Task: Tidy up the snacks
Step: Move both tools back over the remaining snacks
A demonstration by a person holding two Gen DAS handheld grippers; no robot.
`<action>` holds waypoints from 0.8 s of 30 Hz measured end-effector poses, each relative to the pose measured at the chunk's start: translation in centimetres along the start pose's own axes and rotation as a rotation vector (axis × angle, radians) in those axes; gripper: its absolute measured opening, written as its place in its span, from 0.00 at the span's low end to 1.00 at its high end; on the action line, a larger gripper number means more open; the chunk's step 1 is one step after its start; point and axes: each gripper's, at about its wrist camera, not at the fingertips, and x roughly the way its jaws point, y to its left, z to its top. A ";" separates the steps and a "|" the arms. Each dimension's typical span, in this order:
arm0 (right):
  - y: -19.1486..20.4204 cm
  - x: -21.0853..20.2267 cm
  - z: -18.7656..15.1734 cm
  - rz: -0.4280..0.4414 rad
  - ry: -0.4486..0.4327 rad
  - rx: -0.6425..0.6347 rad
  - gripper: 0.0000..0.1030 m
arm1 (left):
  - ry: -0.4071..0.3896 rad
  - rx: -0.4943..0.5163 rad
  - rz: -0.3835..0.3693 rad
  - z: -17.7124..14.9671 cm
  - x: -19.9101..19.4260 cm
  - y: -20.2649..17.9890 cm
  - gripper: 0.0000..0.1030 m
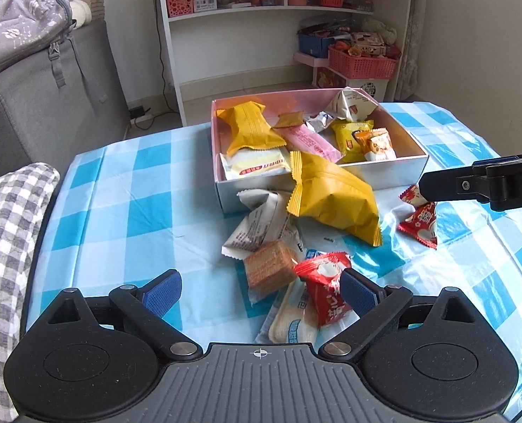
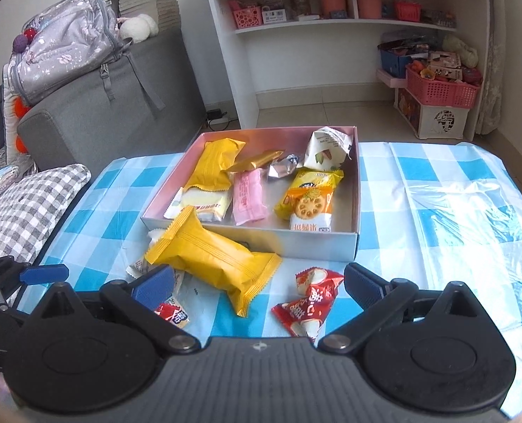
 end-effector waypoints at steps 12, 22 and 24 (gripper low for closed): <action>1.5 0.9 -2.4 0.017 0.025 -0.108 1.00 | 0.050 0.036 -0.023 -2.6 1.3 1.1 0.95; 4.0 2.5 -4.0 0.075 0.066 -0.213 1.00 | 0.062 0.107 -0.032 -4.0 2.2 1.6 0.95; 4.4 2.7 -4.1 0.099 0.073 -0.211 1.00 | 0.066 0.106 -0.044 -4.0 2.2 1.7 0.95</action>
